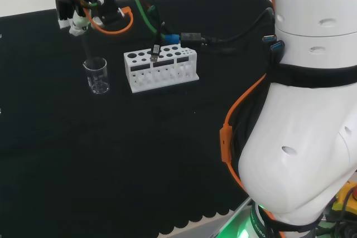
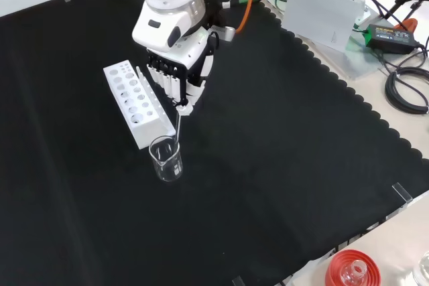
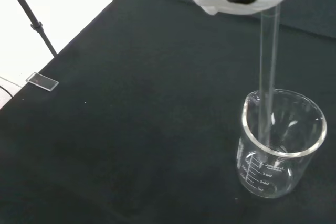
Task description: Stir in the beaker to the left of the white test tube rack with the glass rod.
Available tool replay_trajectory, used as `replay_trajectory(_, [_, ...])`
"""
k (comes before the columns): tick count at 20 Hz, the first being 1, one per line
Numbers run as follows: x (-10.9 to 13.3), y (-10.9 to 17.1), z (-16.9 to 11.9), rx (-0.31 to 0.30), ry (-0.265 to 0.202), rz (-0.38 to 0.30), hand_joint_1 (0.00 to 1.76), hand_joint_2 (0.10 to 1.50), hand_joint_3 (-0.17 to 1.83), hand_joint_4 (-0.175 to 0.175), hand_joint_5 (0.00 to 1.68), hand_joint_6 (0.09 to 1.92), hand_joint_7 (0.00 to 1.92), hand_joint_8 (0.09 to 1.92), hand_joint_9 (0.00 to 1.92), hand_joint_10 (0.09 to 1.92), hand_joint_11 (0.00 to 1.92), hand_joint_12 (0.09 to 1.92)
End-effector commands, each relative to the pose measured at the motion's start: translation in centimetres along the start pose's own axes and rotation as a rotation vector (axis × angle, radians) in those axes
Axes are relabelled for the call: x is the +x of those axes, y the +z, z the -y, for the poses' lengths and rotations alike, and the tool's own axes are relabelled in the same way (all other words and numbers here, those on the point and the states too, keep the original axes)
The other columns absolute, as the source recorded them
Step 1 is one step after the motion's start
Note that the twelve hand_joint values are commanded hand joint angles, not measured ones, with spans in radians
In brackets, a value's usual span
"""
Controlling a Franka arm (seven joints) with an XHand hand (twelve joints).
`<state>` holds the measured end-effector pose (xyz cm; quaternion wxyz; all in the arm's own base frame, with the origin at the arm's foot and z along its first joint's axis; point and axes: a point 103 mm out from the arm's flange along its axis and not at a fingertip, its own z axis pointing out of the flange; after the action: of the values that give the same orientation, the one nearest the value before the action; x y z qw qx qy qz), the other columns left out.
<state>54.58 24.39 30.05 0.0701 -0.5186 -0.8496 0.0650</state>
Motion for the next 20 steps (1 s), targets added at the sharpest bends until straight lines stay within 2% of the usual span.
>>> replay_trajectory(1, [2.2, 0.6, 0.1, 0.002, -0.003, -0.004, 1.43, 0.91, 0.15, -0.175, 1.17, 0.28, 1.26, 0.62, 1.39, 0.66, 1.52, 0.63])
replay_trajectory(5, [3.9, 1.3, -0.8, 0.012, -0.015, 0.006, 1.43, 0.91, 0.14, -0.175, 1.17, 0.29, 1.26, 0.62, 1.39, 0.66, 1.52, 0.63])
replay_trajectory(9, [3.6, 1.6, -2.1, 0.022, -0.026, 0.0, 1.43, 0.92, 0.14, -0.175, 1.17, 0.29, 1.26, 0.63, 1.39, 0.66, 1.53, 0.62])
replay_trajectory(13, [1.9, 1.3, -2.9, 0.023, -0.024, -0.006, 1.43, 0.92, 0.13, -0.175, 1.17, 0.29, 1.26, 0.63, 1.39, 0.66, 1.53, 0.62])
replay_trajectory(20, [-2.7, 0.0, -3.6, 0.008, 0.004, -0.014, 1.43, 0.92, 0.13, -0.175, 1.17, 0.29, 1.26, 0.63, 1.39, 0.66, 1.53, 0.61])
